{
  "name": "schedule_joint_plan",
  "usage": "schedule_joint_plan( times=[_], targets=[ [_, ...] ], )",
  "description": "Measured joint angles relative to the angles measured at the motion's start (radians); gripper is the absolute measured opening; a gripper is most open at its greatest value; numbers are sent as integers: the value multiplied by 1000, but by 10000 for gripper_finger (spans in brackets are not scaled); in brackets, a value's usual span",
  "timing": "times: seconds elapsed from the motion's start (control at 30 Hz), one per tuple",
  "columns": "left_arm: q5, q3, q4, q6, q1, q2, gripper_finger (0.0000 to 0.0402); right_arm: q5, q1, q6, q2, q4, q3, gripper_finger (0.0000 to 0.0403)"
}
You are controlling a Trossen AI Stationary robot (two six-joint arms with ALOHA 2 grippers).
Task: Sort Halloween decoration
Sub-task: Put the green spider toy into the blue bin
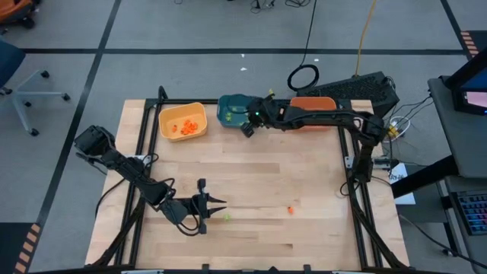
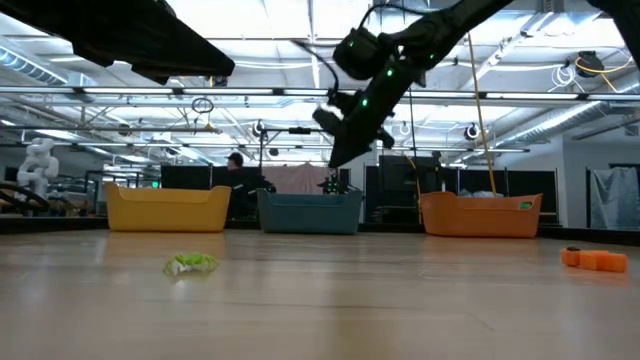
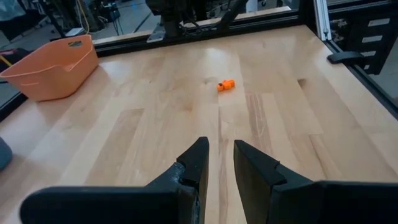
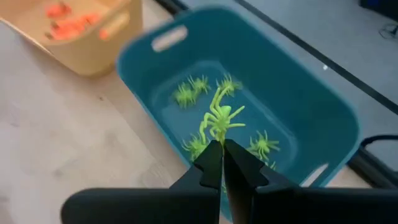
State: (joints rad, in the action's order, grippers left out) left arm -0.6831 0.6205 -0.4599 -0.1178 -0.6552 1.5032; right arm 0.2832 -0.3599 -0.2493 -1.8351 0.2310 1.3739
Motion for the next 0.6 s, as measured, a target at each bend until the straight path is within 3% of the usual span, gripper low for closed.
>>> schedule_joint_plan(
  times=[0.13,0.3,0.6],
  targets=[
    [-2,0,-3,-5,1,0,75,2,-11,0,-46,-1,-1,0],
    [-2,0,-3,-5,0,0,75,82,-14,-13,-72,-3,-1,2],
    [-2,0,-3,-6,0,0,75,82,-13,-37,-72,9,-1,40]
  ],
)
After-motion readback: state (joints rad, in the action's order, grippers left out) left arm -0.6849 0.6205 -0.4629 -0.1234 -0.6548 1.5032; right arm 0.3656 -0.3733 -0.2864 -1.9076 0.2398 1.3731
